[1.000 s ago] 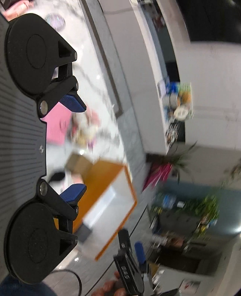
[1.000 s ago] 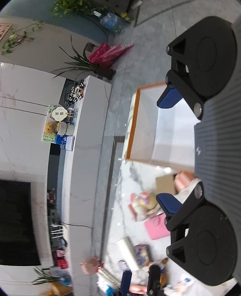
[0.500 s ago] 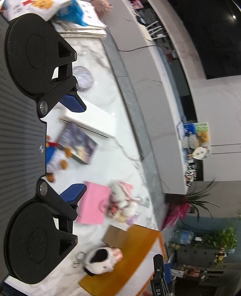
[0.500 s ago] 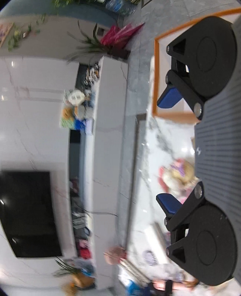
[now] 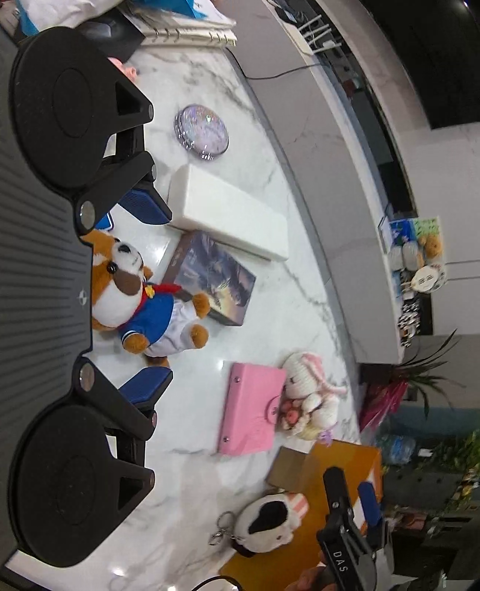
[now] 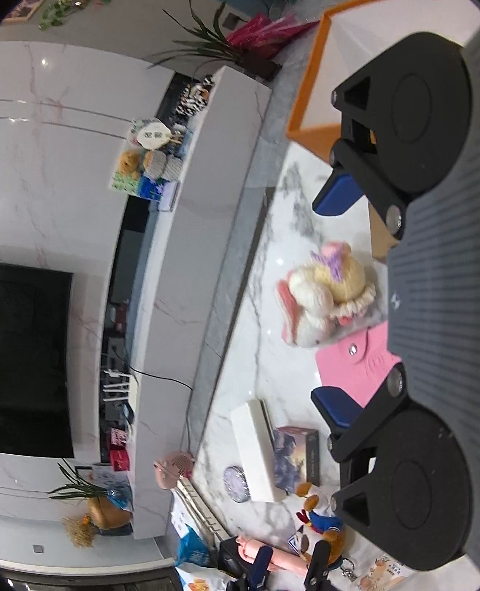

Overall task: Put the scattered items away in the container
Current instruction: 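Move both tools back toward the plush dog and pink wallet, then grasp the plush dog with the left tool while the right tool grasps the pink wallet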

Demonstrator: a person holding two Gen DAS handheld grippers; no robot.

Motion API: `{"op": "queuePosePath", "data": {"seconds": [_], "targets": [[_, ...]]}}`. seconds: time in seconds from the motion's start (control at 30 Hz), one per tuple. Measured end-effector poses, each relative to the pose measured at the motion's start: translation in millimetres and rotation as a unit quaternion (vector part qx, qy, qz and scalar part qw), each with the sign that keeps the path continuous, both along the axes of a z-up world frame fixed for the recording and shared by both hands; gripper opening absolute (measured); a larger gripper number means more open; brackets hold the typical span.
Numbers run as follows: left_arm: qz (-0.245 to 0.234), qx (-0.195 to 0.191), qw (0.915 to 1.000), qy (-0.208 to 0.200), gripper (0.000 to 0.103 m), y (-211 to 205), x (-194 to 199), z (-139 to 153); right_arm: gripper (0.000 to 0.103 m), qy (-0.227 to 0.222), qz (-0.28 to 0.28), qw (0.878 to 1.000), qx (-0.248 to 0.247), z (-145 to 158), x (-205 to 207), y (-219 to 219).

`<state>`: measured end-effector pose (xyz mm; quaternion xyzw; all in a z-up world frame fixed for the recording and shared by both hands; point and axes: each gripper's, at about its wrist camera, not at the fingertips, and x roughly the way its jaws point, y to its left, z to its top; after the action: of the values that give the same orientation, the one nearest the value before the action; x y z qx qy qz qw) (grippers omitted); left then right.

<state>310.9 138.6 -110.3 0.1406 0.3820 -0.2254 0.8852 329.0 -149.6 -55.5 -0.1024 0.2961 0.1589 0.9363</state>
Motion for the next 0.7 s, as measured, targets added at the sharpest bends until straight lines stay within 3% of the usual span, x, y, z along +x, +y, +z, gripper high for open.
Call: {"op": "queuePosePath", "data": {"seconds": [0.33,0.53,0.6,0.7], "targets": [[-0.006,-0.013,0.9980,0.061,0.095,3.9,15.0,-22.5,0.100,0.062,0.032,0.998,-0.006,-39.4,15.7,32.8],[0.001,-0.014,0.9972,0.073,0.095,4.6,22.7,-31.7,0.100,0.083,0.048,0.995,-0.033,-63.9,21.0,48.4],[0.013,-0.004,0.9960,0.088,0.090,3.1,27.9,-36.6,0.099,0.089,0.048,0.994,-0.039,-69.9,24.7,49.3],[0.010,0.009,0.9958,0.090,0.089,-1.1,29.9,-40.5,0.099,0.098,0.045,0.993,-0.042,-77.7,31.0,51.0]]}}
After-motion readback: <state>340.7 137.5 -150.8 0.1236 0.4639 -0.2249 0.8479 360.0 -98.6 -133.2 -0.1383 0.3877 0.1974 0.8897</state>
